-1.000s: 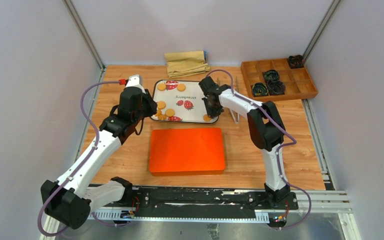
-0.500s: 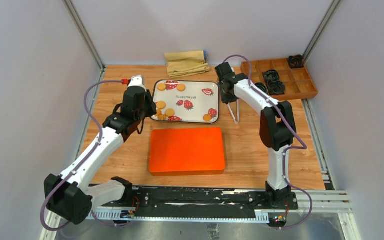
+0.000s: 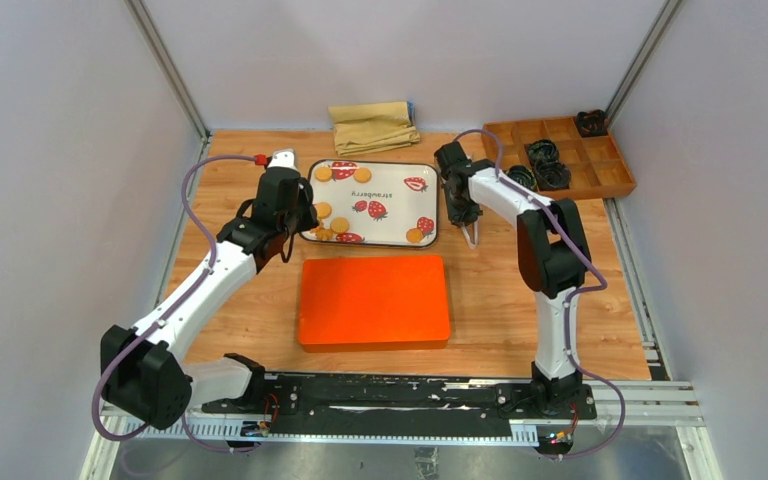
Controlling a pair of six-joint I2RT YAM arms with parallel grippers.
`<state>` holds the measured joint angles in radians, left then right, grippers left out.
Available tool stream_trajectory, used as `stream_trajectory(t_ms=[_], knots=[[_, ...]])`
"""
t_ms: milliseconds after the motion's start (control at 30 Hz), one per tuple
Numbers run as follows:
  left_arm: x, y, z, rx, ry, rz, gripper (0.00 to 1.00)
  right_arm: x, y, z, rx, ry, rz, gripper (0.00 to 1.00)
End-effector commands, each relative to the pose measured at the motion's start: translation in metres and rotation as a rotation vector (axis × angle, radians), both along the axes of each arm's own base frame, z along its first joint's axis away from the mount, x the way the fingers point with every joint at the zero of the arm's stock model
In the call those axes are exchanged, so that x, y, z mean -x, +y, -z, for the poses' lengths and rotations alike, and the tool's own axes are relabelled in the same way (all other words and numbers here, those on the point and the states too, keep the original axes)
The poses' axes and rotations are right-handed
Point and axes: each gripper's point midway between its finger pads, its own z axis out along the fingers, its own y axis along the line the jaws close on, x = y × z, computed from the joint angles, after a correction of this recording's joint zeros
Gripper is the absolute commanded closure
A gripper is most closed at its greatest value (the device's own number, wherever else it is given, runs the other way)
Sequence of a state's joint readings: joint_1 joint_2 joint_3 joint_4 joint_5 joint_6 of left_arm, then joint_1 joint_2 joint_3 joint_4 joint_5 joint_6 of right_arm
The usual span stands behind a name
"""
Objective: Pack the cookies
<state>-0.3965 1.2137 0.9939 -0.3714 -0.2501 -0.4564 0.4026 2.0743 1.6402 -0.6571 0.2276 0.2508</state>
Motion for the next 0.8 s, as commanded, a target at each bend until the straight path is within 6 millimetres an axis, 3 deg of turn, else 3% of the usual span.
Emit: stream_trajectory(t_ms=[0, 367, 533, 767], knots=[[0.001, -0.003, -0.002, 0.003, -0.008, 0.011, 0.69, 0.015, -0.011, 0.030, -0.001, 0.087, 0.033, 0.79], [-0.011, -0.007, 0.016, -0.011, 0.025, 0.003, 0.70, 0.050, -0.012, 0.040, -0.061, 0.146, 0.035, 0.94], [-0.015, -0.014, 0.025, 0.003, 0.047, 0.017, 0.71, 0.067, -0.015, 0.031, -0.080, 0.145, 0.020, 0.94], [-0.015, -0.013, 0.026, -0.006, 0.048, 0.015, 0.71, 0.091, 0.008, 0.009, -0.222, 0.195, -0.124, 1.00]])
